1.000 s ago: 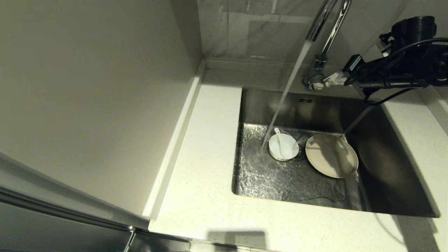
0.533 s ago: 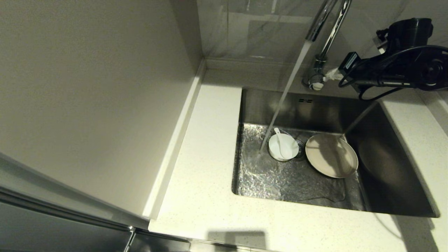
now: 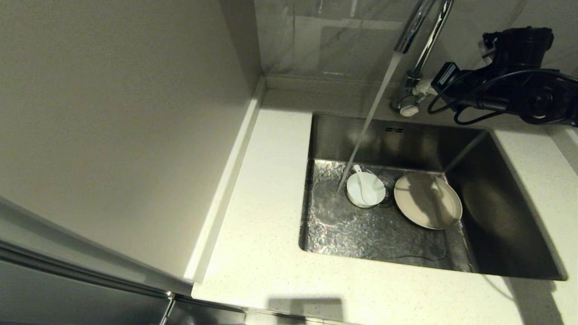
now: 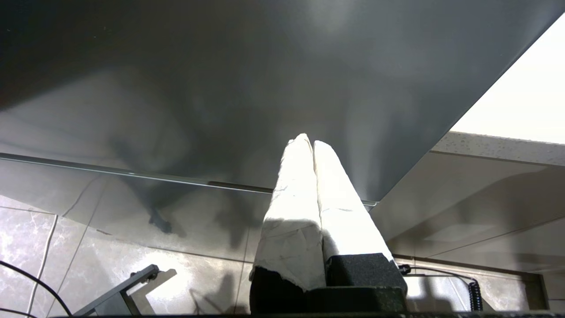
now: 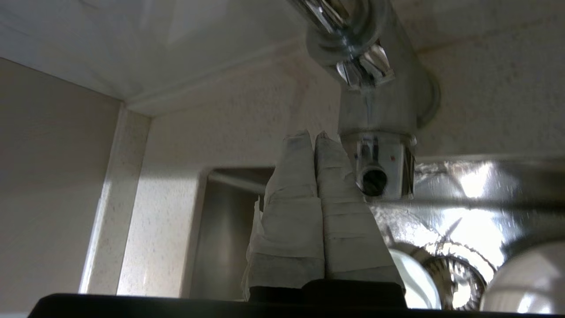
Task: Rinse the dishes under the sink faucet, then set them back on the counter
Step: Turn off the faucet
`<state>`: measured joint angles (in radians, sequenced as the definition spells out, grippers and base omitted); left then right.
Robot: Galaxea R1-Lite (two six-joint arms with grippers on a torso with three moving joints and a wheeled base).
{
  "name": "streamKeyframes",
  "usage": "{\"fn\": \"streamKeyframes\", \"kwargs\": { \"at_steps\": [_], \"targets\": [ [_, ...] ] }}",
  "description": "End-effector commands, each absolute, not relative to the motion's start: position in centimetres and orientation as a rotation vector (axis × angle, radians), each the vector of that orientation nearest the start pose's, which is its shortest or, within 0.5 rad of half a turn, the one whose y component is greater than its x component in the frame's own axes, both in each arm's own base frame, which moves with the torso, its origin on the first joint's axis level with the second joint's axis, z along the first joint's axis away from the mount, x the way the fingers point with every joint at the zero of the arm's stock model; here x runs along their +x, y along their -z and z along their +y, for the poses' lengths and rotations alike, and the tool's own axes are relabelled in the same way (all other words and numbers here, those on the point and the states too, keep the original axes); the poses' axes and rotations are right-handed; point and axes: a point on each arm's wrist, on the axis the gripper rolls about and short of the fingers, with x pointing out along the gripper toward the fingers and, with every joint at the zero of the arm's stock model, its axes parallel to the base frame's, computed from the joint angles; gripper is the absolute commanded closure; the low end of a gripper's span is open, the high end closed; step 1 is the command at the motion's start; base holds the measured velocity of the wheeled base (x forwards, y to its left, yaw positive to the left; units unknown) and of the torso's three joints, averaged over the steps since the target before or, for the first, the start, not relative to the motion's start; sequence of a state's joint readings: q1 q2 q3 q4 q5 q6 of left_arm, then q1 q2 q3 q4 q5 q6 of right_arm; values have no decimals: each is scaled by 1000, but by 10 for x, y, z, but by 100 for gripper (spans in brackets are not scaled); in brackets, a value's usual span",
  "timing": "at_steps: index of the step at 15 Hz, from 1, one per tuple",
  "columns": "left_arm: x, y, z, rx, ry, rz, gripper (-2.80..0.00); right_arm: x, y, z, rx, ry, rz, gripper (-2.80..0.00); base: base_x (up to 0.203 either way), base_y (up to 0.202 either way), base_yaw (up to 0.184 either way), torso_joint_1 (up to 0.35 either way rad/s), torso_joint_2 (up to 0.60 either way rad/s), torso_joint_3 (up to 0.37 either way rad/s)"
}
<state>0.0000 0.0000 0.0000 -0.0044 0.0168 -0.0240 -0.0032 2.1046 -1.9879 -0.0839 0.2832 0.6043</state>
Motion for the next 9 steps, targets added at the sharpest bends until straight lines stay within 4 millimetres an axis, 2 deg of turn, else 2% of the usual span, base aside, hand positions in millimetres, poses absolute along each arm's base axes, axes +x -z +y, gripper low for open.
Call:
{"fn": "streamKeyframes", "kwargs": {
  "at_steps": [1, 9],
  "targets": [
    [-23, -76, 0, -25, -17, -8, 0, 441, -304, 5, 608, -265, 117, 0, 0, 0, 0, 0, 0, 0],
    [-23, -76, 0, -25, -17, -9, 0, 457, -286, 6, 662, -294, 137, 0, 0, 0, 0, 0, 0, 0]
  ]
}}
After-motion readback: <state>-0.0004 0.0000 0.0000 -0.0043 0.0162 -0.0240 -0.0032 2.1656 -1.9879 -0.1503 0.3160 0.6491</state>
